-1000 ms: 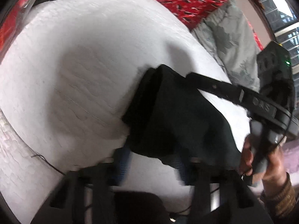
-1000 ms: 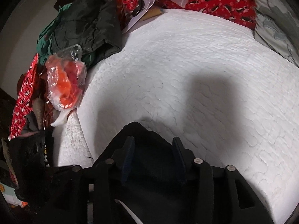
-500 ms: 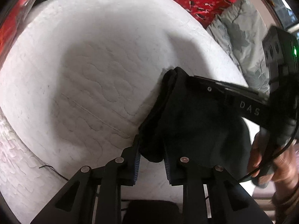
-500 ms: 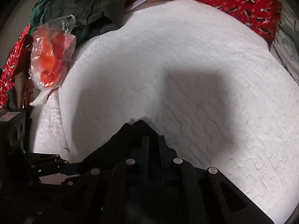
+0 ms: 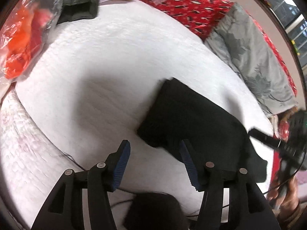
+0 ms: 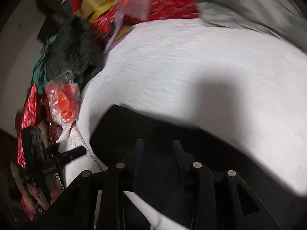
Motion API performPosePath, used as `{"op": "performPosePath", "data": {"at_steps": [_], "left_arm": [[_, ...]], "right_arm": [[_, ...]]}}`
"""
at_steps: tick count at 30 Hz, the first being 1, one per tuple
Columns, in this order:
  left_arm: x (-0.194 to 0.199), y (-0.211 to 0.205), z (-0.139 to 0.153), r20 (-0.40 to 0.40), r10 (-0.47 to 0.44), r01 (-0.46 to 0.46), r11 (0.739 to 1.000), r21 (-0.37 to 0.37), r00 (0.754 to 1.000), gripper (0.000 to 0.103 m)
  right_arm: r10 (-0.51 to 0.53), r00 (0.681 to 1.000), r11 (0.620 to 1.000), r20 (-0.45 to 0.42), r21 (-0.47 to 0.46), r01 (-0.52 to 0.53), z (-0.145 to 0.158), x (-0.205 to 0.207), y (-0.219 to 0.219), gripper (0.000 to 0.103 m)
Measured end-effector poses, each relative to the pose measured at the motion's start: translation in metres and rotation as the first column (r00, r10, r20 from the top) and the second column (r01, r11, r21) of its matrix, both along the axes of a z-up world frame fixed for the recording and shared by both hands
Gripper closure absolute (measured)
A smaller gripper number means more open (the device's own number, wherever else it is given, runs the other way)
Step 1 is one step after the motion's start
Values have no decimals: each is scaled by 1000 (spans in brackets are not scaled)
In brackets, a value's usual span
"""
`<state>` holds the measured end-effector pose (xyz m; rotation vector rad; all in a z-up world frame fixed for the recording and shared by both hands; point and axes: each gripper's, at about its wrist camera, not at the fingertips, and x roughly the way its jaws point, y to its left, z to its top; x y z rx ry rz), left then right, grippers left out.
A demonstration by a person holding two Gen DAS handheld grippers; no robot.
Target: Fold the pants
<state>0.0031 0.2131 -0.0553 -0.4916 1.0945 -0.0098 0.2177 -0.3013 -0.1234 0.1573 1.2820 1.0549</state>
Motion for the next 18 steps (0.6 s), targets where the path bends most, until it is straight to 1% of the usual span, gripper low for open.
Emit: {"op": "performPosePath", "data": {"at_steps": [1, 5, 8, 9, 13, 16, 18], "left_arm": [[-3, -9, 3, 1, -10, 10, 1000, -3, 1000, 43], [-6, -63, 12, -1, -102, 102, 994, -40, 995, 39], [-3, -111, 13, -20, -184, 183, 982, -40, 983, 35], [-1, -125, 11, -29, -213, 211, 977, -42, 977, 34], [7, -187, 5, -69, -309, 305, 950, -63, 949, 31], [13, -218, -3, -93, -350, 344, 936, -77, 932, 26], [15, -241, -10, -117, -373, 363, 927, -97, 921, 24]], "right_arm": [[-32, 999, 999, -7, -5, 32, -4, -1, -22, 70], [-166, 986, 985, -23, -40, 165, -17, -1, -111, 68], [-306, 950, 952, -56, -47, 304, -28, 2, -191, 66], [-339, 939, 940, -58, -53, 337, -30, 2, -211, 64], [-471, 880, 881, -67, -83, 466, -44, -1, -296, 62], [-534, 841, 845, -84, -90, 527, -56, -2, -338, 59], [-564, 820, 825, -93, -91, 557, -63, -4, -356, 56]]}}
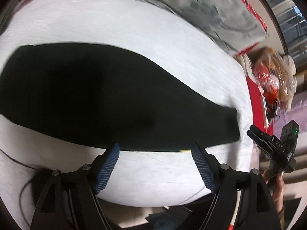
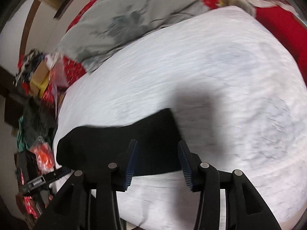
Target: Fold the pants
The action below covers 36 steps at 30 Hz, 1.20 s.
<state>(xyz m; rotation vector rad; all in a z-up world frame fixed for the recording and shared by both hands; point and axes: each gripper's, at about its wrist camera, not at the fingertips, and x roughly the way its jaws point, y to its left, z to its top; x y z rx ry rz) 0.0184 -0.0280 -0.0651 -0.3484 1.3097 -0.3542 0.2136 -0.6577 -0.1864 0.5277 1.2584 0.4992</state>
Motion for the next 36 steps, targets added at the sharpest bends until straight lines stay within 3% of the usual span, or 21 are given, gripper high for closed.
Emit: {"op": "performPosePath", "data": {"at_steps": [7, 11, 15, 23, 33, 36], "left_arm": [[38, -53, -33, -86, -56, 55, 998, -11, 995, 24], [51, -65, -47, -168, -14, -2, 996, -91, 986, 24], [65, -77, -66, -230, 2, -30, 992, -120, 973, 24], [69, -101, -82, -241, -45, 18, 993, -114, 969, 24], [76, -91, -95, -257, 27, -69, 985, -155, 966, 25], [75, -69, -92, -237, 67, -106, 982, -157, 969, 25]], "right_arm": [[-50, 998, 996, -35, 72, 52, -22, 6, -9, 53], [-34, 998, 996, -53, 86, 39, -33, 11, 2, 53], [-29, 998, 994, -64, 100, 35, -39, 15, 7, 53], [-56, 995, 990, -85, 125, 67, -49, 26, -1, 52], [-6, 995, 989, -96, 147, 20, -60, 49, 27, 52], [12, 996, 989, -86, 146, 0, -59, 49, 35, 52]]}}
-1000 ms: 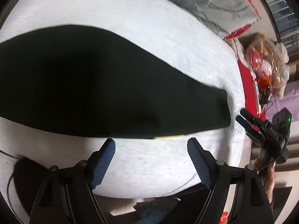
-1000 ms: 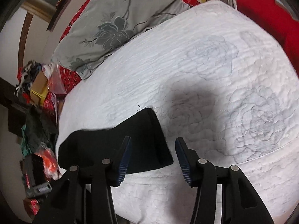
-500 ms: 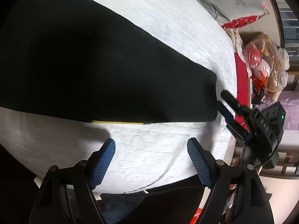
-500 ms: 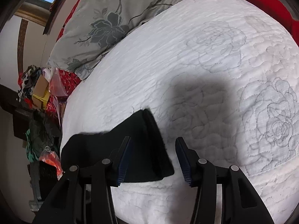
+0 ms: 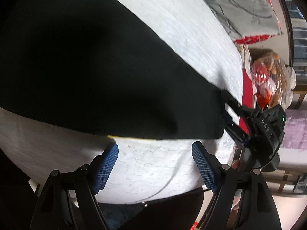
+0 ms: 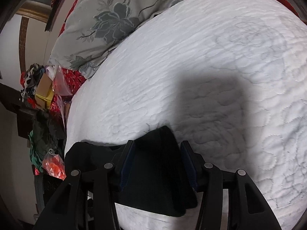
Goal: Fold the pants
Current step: 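Grasp the pants fold edge with the left gripper while the right gripper holds its end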
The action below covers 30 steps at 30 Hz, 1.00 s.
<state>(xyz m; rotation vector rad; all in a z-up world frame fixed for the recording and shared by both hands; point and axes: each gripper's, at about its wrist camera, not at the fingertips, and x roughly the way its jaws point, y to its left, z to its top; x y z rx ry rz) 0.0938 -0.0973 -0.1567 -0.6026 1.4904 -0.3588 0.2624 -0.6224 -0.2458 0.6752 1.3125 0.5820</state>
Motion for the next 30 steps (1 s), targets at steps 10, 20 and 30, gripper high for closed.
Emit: {"op": "performPosePath", "data": {"at_steps": [10, 20, 30], "left_arm": [[6, 26, -7, -42, 73, -75, 997, -29, 996, 43], [0, 22, 2, -60, 108, -108, 994, 10, 992, 80], [-10, -24, 3, -129, 58, -72, 992, -108, 990, 56]], "right_arm": [[30, 999, 997, 34, -66, -28, 1, -2, 4, 69], [-9, 1000, 1000, -13, -24, 9, -10, -5, -20, 90], [-58, 998, 998, -14, 13, 58, 0, -3, -45, 61]]}}
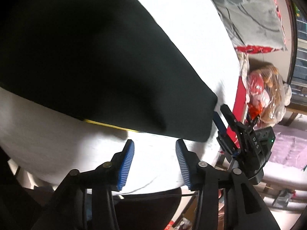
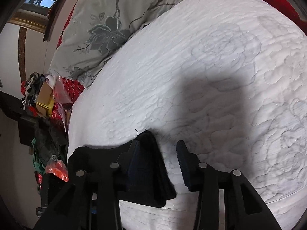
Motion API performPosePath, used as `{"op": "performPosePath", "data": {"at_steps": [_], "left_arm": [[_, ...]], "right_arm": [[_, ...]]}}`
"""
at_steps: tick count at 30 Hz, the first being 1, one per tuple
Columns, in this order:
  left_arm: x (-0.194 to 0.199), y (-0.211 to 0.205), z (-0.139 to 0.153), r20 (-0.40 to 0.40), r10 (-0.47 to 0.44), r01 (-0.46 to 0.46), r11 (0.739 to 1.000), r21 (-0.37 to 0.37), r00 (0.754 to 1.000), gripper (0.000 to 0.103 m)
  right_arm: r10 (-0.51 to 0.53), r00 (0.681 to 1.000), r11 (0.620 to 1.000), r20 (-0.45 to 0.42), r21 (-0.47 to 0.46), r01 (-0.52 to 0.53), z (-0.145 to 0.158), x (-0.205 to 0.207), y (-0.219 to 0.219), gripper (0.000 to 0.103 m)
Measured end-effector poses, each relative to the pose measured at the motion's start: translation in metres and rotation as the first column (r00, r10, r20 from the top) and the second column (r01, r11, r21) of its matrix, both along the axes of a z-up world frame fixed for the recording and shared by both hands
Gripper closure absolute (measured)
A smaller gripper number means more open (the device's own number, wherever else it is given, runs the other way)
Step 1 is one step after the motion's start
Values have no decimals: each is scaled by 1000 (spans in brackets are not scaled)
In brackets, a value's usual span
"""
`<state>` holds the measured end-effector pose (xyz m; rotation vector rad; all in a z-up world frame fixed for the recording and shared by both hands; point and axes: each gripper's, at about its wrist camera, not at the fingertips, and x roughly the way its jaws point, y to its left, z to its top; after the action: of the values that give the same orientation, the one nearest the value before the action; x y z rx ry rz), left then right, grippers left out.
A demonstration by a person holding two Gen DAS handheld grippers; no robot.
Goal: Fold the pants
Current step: 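Grasp the pants fold edge with the left gripper while the right gripper holds its end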
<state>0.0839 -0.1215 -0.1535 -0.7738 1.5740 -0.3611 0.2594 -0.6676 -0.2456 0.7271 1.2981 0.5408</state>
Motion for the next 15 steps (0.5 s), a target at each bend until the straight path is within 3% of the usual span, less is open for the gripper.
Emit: {"op": "performPosePath", "data": {"at_steps": [9, 15], "left_arm": [[8, -52, -20, -47, 5, -6, 1000, -29, 999, 53], [6, -54, -33, -47, 41, -42, 998, -36, 998, 52]], "right_arm": [[13, 1000, 999, -29, 51, -11, -7, -4, -6, 61], [9, 998, 995, -61, 96, -3, -15, 0, -11, 61]]}}
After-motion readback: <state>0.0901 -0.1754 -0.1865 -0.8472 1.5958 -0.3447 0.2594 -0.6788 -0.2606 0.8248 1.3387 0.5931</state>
